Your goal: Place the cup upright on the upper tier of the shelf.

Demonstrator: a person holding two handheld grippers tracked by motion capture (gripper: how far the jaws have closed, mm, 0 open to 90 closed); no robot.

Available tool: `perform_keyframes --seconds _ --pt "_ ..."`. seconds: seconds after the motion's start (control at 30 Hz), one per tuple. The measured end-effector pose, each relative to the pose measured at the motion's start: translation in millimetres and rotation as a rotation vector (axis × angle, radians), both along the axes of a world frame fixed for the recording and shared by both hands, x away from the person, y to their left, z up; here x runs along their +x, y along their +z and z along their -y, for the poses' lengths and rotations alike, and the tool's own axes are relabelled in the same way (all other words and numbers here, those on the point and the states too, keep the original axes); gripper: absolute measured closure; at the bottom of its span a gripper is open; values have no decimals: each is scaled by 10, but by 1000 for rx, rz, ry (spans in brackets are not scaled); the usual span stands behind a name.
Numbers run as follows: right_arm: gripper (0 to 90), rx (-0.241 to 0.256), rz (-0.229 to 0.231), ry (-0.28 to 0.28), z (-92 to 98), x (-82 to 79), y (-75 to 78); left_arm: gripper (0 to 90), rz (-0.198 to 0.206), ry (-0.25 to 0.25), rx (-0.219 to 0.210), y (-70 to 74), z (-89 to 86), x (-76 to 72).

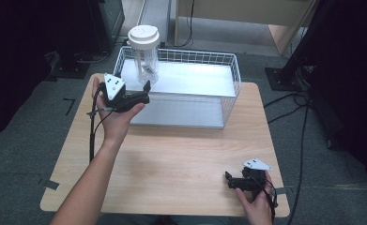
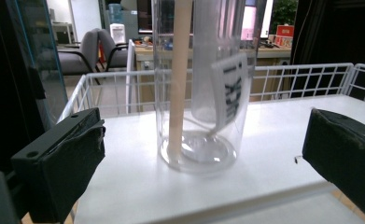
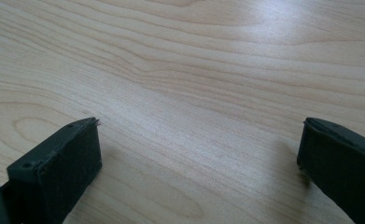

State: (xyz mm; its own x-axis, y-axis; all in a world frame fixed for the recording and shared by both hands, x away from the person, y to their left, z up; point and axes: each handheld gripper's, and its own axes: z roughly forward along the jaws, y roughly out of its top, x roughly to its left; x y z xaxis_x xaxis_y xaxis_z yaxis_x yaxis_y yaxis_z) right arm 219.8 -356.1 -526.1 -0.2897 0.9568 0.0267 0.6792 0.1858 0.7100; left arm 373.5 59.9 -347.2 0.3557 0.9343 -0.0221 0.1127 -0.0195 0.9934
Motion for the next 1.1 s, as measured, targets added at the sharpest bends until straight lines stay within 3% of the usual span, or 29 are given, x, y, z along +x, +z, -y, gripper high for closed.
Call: perform_keyframes --seconds 0.37,0.8,1.1 --pt "0 0 0 1 1 0 0 0 12 -29 47 -285 -88 -391" --pt "0 0 -1 -2 -2 3 1 0 -40 -23 51 -656 -328 -734" --pt "0 0 -1 -2 -2 3 1 0 -89 -3 65 -893 -558 -892"
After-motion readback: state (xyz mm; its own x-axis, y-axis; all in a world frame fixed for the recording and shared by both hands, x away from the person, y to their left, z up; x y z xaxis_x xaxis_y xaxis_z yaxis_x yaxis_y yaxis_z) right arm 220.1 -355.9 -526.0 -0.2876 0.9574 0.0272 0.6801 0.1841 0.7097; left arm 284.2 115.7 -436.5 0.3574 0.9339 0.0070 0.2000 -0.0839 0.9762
